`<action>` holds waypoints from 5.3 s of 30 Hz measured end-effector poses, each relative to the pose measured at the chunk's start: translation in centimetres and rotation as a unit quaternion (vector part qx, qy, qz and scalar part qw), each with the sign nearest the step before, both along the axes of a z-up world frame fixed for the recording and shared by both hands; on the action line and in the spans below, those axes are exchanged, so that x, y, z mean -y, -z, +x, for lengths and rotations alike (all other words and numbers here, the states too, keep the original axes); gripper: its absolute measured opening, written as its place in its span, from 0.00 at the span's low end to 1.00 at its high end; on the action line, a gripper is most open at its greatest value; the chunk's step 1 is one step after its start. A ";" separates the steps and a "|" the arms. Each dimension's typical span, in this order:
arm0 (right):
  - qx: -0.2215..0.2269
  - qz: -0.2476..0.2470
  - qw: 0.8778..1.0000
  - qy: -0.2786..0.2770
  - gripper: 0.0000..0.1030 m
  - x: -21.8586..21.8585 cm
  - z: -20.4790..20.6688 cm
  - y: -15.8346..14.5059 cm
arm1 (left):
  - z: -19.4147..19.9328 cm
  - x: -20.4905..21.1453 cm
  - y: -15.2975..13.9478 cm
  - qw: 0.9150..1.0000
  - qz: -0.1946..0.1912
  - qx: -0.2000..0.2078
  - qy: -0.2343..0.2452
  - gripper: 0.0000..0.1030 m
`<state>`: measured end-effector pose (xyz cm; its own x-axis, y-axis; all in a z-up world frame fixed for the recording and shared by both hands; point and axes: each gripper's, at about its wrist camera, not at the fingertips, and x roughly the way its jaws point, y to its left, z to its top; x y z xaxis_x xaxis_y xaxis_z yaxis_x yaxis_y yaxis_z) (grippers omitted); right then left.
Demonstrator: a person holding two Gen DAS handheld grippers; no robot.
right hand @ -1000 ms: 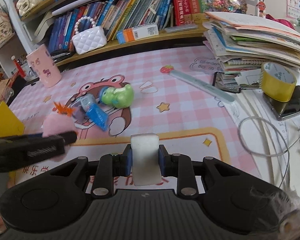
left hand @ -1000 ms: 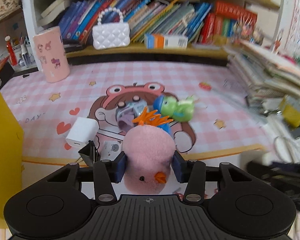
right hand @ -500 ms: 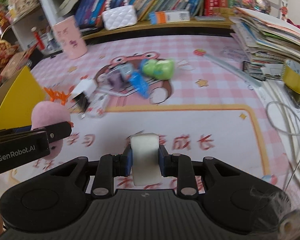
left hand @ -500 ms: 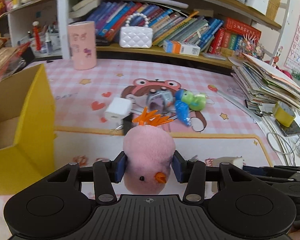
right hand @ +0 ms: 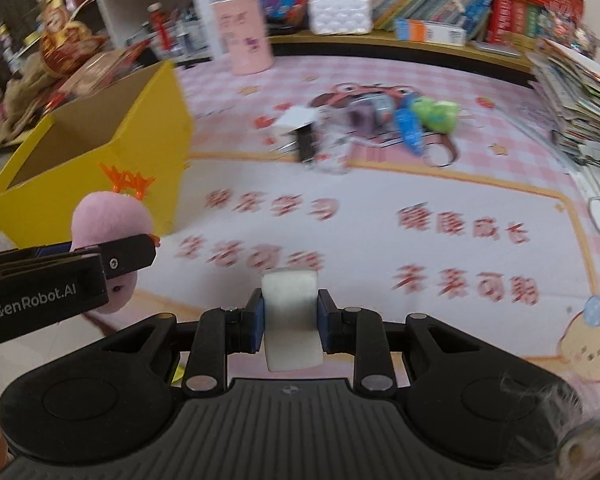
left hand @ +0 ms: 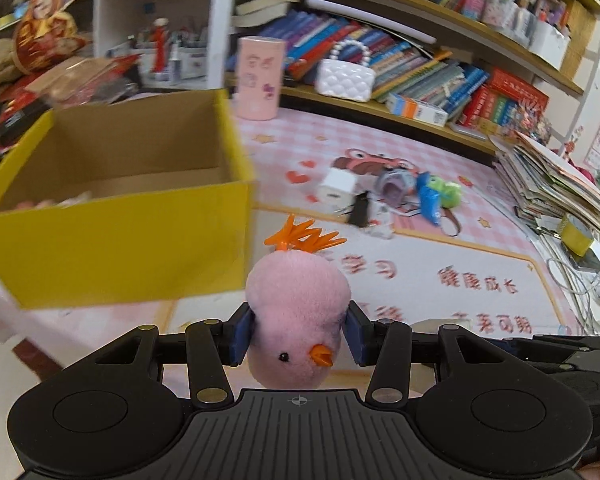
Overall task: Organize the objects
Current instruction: 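Carry the pink chick plush and white block up over the yellow box with both grippers, then lower the chick and white block into the yellow box and open both grippers, then withdraw both open grippers from the box back over the table items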
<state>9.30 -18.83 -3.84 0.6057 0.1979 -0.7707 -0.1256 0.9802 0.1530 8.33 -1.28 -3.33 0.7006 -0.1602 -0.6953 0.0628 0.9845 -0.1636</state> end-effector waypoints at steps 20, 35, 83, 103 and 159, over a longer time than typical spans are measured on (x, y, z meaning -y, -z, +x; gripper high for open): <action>0.021 0.009 0.997 -0.077 0.24 -12.9 -6.0 -1.0 | -8.0 -12.2 -1.5 0.997 0.000 0.026 -0.067 0.44; 0.032 -0.016 0.992 -0.118 0.24 -17.3 -7.5 -1.7 | -10.4 -16.3 -2.1 0.993 -0.025 0.053 -0.098 0.44; 0.097 -0.087 0.964 -0.230 0.24 -21.3 15.2 -1.4 | 11.4 -16.7 -2.6 0.992 0.016 0.027 -0.123 0.45; 0.062 -0.123 0.948 -0.288 0.25 -23.0 17.2 0.0 | 15.3 -16.0 0.4 0.995 0.034 -0.040 -0.086 0.46; 0.097 -0.059 0.990 -0.084 0.48 -16.3 -5.9 -2.3 | -9.4 -15.4 -2.7 0.992 0.044 0.037 -0.112 0.78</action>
<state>3.35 -2.55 -1.57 0.7113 0.2244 -0.6661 -0.3043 0.9526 -0.0041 -1.02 14.16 -0.63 0.7611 0.0642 -0.6454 -0.1500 0.9855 -0.0790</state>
